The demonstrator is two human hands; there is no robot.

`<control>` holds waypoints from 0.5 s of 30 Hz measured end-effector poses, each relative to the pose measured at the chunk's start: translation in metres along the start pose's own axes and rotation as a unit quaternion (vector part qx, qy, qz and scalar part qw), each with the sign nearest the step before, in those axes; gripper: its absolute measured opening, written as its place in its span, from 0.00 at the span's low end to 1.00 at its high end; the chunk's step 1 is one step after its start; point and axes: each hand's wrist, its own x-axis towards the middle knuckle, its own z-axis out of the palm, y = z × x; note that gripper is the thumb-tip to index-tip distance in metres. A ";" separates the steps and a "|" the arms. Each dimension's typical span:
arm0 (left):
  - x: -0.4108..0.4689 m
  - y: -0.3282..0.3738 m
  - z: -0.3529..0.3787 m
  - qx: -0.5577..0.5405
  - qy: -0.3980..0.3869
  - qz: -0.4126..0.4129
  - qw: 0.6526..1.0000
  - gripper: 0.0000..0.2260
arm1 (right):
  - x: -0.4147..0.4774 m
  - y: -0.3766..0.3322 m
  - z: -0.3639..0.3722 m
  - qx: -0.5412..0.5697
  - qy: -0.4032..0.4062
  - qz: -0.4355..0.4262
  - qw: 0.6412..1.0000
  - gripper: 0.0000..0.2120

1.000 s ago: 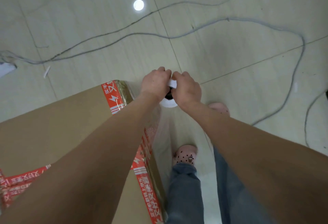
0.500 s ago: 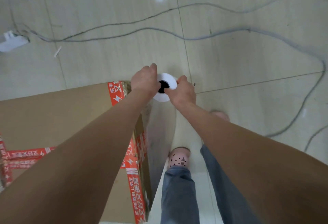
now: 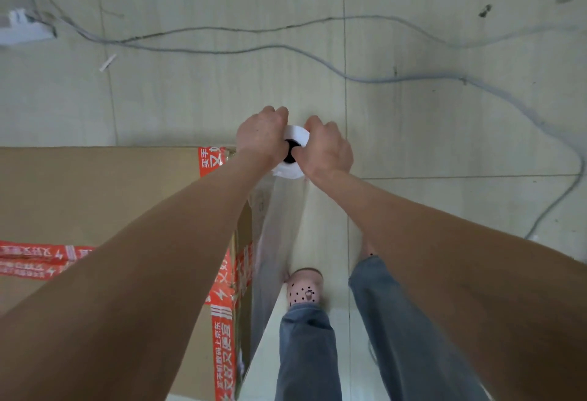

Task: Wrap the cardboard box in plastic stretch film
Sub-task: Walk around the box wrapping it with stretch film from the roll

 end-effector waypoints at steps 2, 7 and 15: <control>0.003 -0.003 -0.005 0.000 -0.002 -0.023 1.000 0.12 | 0.007 -0.007 -0.004 -0.010 0.001 -0.025 1.000 0.15; 0.017 -0.022 -0.020 -0.027 -0.016 -0.104 0.994 0.14 | 0.018 -0.029 -0.009 0.052 -0.004 -0.015 0.999 0.18; 0.024 -0.035 -0.016 -0.053 -0.051 -0.136 0.988 0.16 | 0.026 -0.036 0.002 0.107 -0.088 0.056 0.989 0.23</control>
